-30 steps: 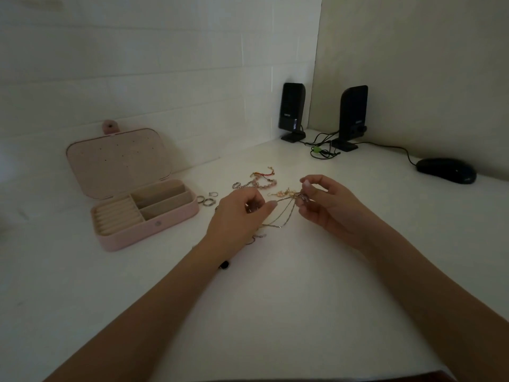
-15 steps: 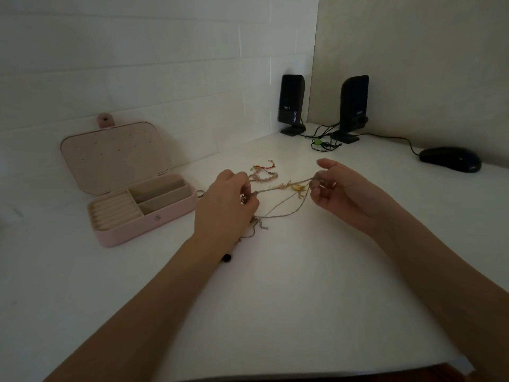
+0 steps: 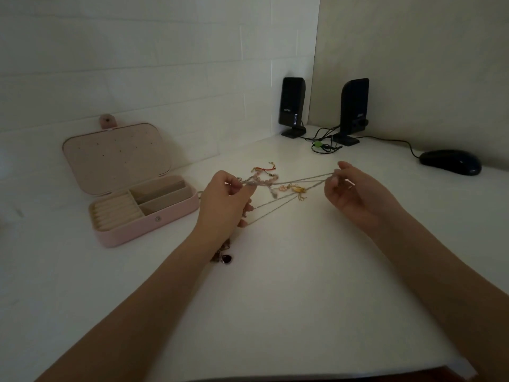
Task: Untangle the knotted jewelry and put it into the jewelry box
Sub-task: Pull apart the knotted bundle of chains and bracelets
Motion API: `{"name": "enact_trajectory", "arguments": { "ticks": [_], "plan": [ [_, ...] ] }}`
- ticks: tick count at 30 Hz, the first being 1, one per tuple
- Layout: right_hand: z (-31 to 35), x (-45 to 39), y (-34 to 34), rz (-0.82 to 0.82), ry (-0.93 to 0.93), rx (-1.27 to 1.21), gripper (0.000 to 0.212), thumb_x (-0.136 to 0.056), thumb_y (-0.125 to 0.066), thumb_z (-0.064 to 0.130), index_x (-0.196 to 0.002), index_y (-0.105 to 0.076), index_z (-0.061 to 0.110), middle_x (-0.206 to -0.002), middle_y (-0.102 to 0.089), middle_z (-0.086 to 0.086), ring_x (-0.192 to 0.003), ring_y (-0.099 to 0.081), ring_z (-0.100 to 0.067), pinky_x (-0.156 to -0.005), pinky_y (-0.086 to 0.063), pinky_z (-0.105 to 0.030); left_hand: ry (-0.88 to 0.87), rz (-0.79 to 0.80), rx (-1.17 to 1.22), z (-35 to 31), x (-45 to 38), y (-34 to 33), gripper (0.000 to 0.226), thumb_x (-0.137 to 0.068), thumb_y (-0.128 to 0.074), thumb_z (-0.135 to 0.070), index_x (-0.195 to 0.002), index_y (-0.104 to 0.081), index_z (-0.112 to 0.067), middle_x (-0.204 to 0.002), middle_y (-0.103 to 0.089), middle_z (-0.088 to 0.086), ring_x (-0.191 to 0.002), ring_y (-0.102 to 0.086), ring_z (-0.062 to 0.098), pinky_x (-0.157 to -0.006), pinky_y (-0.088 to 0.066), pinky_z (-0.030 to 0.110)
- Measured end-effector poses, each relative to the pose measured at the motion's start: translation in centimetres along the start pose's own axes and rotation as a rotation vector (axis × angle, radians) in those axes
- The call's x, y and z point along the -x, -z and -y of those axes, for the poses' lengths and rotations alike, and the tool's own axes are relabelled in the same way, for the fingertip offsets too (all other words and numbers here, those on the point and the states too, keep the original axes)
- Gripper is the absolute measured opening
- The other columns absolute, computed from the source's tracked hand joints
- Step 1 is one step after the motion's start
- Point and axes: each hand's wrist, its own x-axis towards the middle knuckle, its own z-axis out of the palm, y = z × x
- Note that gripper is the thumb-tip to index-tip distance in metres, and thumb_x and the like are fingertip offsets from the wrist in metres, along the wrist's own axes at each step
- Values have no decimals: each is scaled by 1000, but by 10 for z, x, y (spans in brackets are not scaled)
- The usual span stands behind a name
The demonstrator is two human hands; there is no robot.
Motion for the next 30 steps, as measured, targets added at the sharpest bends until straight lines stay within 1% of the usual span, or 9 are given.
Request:
{"name": "enact_trajectory", "arguments": {
  "ticks": [3,5,8,12,16,21,25,27,30],
  "plan": [
    [3,-1,2,20,-49,-41,20,-93,-42,-7,-104,-50,8,-72,-43,-4,-51,-35,-6,-41,-34,-13,3,2,17,-1,0,2,16,-92,-62,-23,-82,-52,-15,-85,-65,10,-64,-62,9,-41,-46,20],
    [3,-2,3,35,-69,39,22,-94,-40,-7,-105,-49,10,-68,-41,-1,-45,-32,-4,-37,-27,-11,25,-5,25,-2,-1,4,17,-93,-61,-26,-82,-53,-15,-83,-67,9,-58,-63,9,-40,-44,20],
    [3,-1,2,100,-120,30,26,-91,-42,-8,-103,-50,13,-64,-38,2,-40,-31,-2,-32,-23,-11,114,39,61,-8,1,3,15,-95,-59,-23,-86,-56,-11,-68,-65,4,-42,-58,10,-36,-38,17],
    [5,-1,5,189,-156,-46,51,-57,-66,-7,-102,-53,14,-69,-41,1,-39,-32,-2,-29,-23,-12,274,174,212,-13,0,4,26,-91,-61,-30,-73,-60,-11,-50,-49,-2,-36,-39,10,-38,-27,17],
    [5,0,5,165,-197,87,28,-75,-54,1,-100,-52,16,-74,-46,0,-40,-31,-3,-30,-19,-12,399,250,407,-10,-5,5,24,-90,-49,-20,-69,-52,-11,-45,-32,-6,-33,-23,7,-34,-15,13],
    [6,2,5,252,-236,199,23,-79,-53,5,-99,-55,17,-75,-51,1,-40,-27,-2,-30,-19,-12,364,278,458,-8,-8,7,26,-97,-41,-18,-79,-59,-13,-42,-22,-9,-30,-16,4,-33,-10,11],
    [3,3,5,337,-264,270,30,-72,-64,9,-100,-55,16,-77,-53,2,-34,-26,-2,-28,-19,-10,363,412,406,-10,-2,7,37,-100,-36,-28,-89,-68,-13,-42,-17,-10,-31,-14,3,-35,-8,12],
    [2,6,3,330,-250,350,33,-71,-67,13,-102,-56,16,-78,-55,1,-33,-24,-2,-27,-20,-10,383,485,383,-11,-1,6,45,-100,-34,-36,-92,-71,-12,-41,-16,-9,-31,-14,4,-37,-9,12],
    [-1,11,-1,276,-196,546,19,-85,-58,12,-104,-59,15,-83,-57,-1,-35,-22,0,-29,-16,-8,407,482,368,-12,-2,7,54,-99,-35,-43,-78,-74,-12,-41,-15,-8,-31,-13,5,-38,-8,12]
  ]
}}
